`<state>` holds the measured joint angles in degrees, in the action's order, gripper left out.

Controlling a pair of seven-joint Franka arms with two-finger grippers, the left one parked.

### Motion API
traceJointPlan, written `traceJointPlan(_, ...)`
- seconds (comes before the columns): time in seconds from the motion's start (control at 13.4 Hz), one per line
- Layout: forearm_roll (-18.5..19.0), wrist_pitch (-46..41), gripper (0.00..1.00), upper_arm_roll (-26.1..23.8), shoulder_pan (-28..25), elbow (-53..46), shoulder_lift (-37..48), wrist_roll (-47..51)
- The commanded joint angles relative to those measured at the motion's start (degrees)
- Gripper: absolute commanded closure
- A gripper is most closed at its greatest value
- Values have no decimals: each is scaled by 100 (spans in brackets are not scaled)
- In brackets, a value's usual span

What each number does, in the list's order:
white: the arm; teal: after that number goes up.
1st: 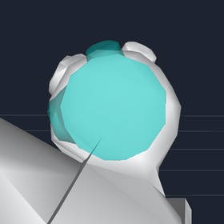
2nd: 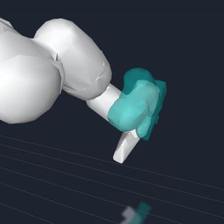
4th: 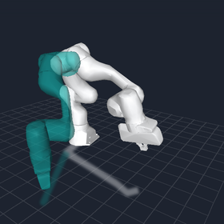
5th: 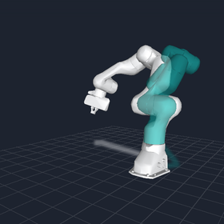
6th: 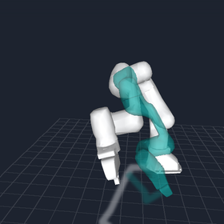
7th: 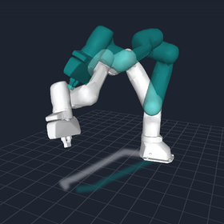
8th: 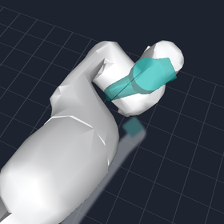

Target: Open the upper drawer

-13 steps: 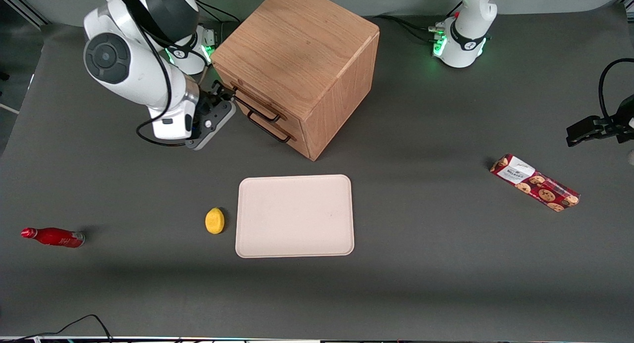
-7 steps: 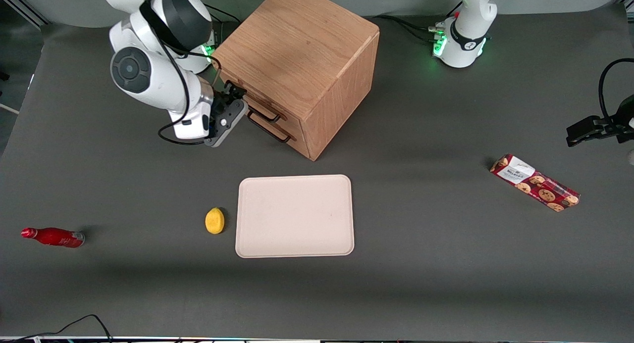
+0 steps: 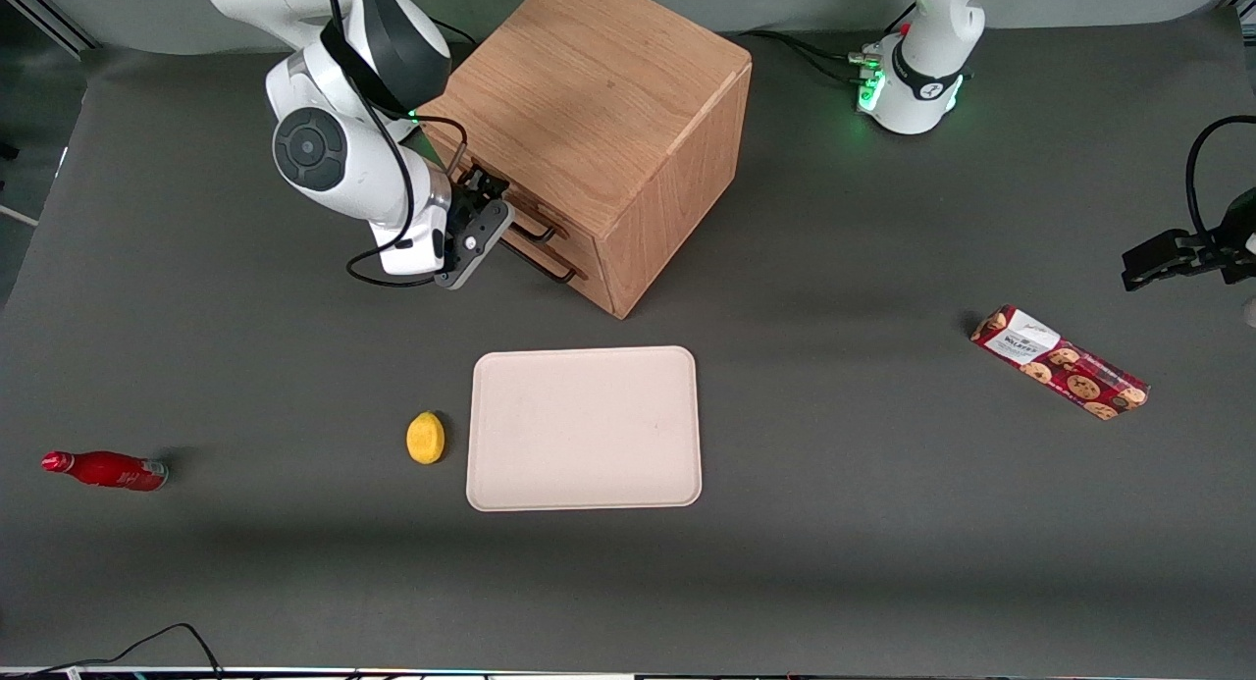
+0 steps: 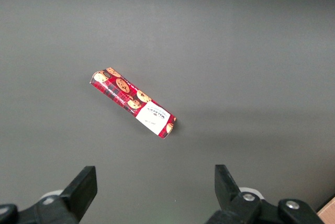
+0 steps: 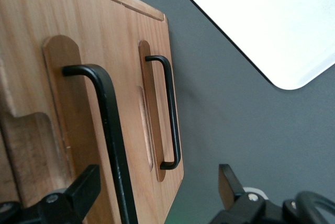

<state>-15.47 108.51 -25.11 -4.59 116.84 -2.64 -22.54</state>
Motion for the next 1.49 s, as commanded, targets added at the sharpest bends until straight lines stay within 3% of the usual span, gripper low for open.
traceJointPlan(0.0,-176,223,0,-55,73,216,71,-250)
traceJointPlan(1.42,-80,900,0,50,99,357,-289,-330)
